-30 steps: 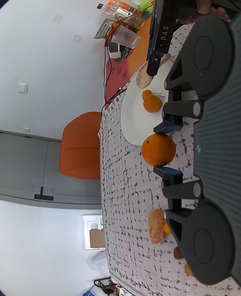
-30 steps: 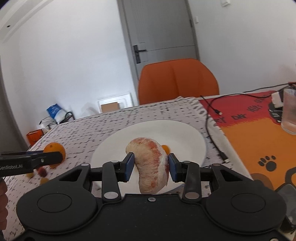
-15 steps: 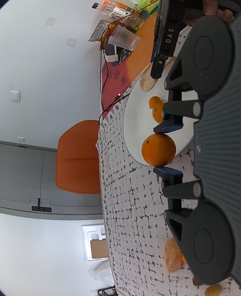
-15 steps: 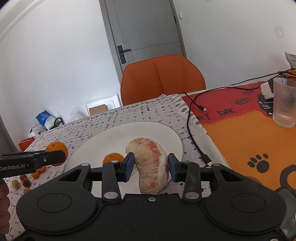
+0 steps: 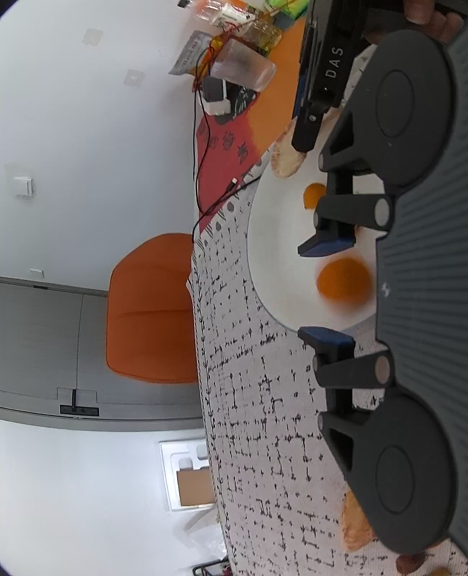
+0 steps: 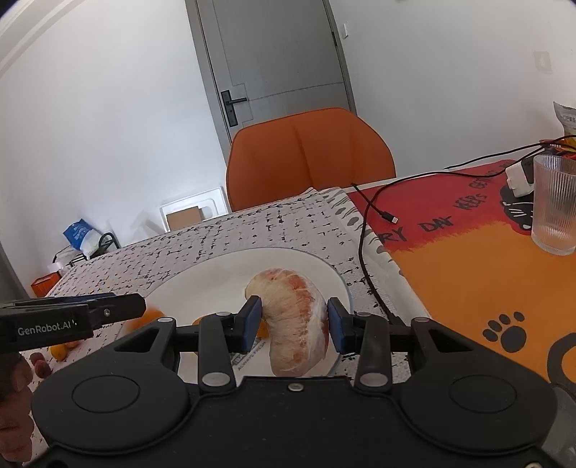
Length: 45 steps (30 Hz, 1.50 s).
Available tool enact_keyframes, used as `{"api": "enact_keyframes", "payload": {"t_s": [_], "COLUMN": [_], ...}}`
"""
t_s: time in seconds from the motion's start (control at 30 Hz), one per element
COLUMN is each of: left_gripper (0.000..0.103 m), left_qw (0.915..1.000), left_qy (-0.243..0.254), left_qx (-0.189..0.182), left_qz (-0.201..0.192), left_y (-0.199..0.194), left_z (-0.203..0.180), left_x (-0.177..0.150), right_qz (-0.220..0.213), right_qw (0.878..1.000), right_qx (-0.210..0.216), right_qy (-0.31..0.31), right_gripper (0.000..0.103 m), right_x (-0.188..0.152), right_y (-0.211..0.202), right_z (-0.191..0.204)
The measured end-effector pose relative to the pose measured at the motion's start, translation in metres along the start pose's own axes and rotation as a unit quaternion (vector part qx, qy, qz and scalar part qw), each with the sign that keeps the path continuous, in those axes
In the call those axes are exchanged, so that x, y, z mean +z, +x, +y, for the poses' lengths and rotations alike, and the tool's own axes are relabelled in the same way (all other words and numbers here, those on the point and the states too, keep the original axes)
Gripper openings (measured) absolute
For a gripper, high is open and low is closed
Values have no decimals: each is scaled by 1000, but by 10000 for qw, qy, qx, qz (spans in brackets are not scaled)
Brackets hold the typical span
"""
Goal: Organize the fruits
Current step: 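Carry the orange with the left tool into the bowl while the right tool releases the pomelo there, then withdraw both open tools from the bowl toward the remaining fruit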
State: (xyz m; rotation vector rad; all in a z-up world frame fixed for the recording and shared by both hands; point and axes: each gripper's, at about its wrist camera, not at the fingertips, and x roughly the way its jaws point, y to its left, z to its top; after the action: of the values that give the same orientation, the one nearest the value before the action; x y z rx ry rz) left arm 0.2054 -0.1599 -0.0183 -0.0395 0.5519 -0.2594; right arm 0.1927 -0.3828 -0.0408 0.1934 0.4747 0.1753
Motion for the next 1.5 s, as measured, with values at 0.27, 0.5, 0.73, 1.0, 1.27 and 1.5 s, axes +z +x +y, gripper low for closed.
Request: {"api": "enact_keyframes", "payload": {"t_s": [0.27,0.5,0.73,1.0,1.27,1.5], "left_gripper": [42,62,79,82,83,83], "left_qw": [9999,9996,9984,9963,9939,9906], "left_qy": [-121,-172,-300,-441,-592,-751], "left_qx": [82,218,430,668,850,1061], "left_qz": [30,-71,-198,-298,-365,-429], "left_y": [-9,-25,-45,-68,-92,-109], "left_z": [10,20,35,52,73,94], "left_x": [-1,-4,-7,-14,-24,-33], "right_qz": [-118,-121,-45,15,49,80], "right_qw": [9999,9999,9999,9998,9993,9983], "right_qx": [-46,49,75,181,311,483], "right_qy": [-26,-107,-96,-101,-178,-327], "right_gripper": [56,69,74,79,81,85], "right_x": [1,-2,-11,-18,-21,-23], "right_y": [-4,-13,-21,-30,-34,-34], "right_z": [5,12,20,30,45,66]}}
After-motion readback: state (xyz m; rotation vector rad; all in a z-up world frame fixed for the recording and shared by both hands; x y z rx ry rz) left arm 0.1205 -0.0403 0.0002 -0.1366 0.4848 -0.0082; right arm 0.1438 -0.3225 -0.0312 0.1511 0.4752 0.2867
